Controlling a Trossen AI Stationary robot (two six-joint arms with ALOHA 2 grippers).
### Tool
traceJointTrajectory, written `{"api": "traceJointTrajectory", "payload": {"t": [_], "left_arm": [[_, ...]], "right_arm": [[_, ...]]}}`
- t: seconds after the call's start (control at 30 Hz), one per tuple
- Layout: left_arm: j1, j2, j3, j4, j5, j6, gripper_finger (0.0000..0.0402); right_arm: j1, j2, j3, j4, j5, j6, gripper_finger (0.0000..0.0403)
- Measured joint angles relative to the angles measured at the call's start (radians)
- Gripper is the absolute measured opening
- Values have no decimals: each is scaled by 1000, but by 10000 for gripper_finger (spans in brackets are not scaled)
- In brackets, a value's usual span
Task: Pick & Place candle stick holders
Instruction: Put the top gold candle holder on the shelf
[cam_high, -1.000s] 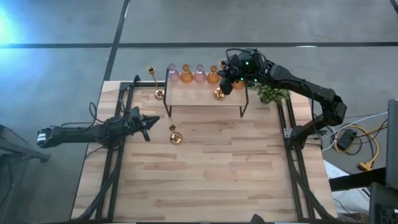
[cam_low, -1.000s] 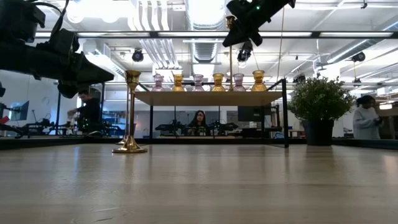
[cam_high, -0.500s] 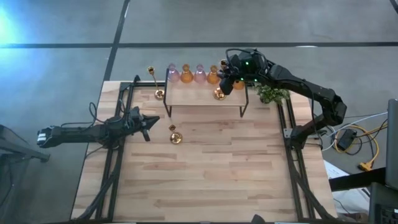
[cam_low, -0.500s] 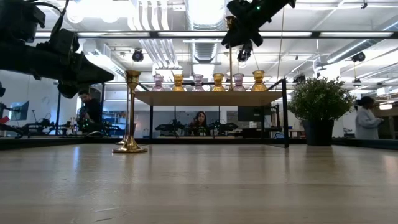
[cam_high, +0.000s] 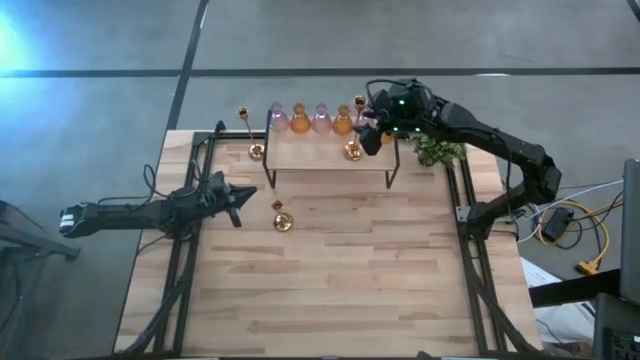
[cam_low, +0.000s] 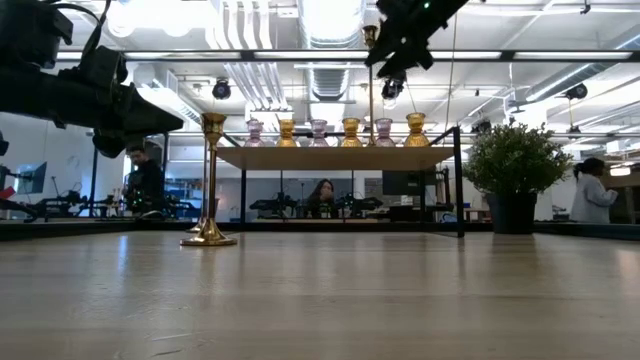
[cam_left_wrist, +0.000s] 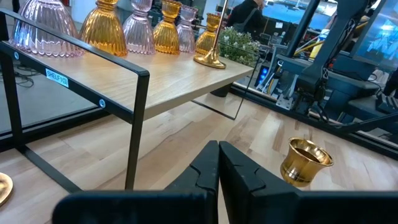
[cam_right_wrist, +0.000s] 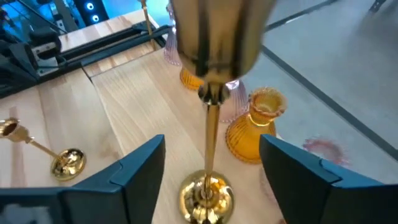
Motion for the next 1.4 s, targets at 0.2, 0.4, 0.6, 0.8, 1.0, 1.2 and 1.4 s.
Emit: {"api": "traceJointTrajectory", "payload": {"t": [0.2,0.4,0.6,0.8,1.0,1.2,1.4], "left_arm": [[0,0,0,0,0,0,14],[0,0,0,6,-64,2,14],[0,0,31,9,-239,113,14],[18,0,80,9,-444,211,14],[94,10,88,-8,-452,237,18],[221,53,88,-17,-436,201,77],[373,113,117,-15,-291,180,154]], "right_arm": [[1,-92,13,-128,-1,47,270],[34,-229,13,-316,-12,146,265],[115,-372,2,-394,0,251,243],[200,-474,-70,-393,85,351,215],[280,-532,-218,-360,159,444,188],[302,-552,-337,-266,153,501,169],[302,-557,-402,-155,126,505,162]]}}
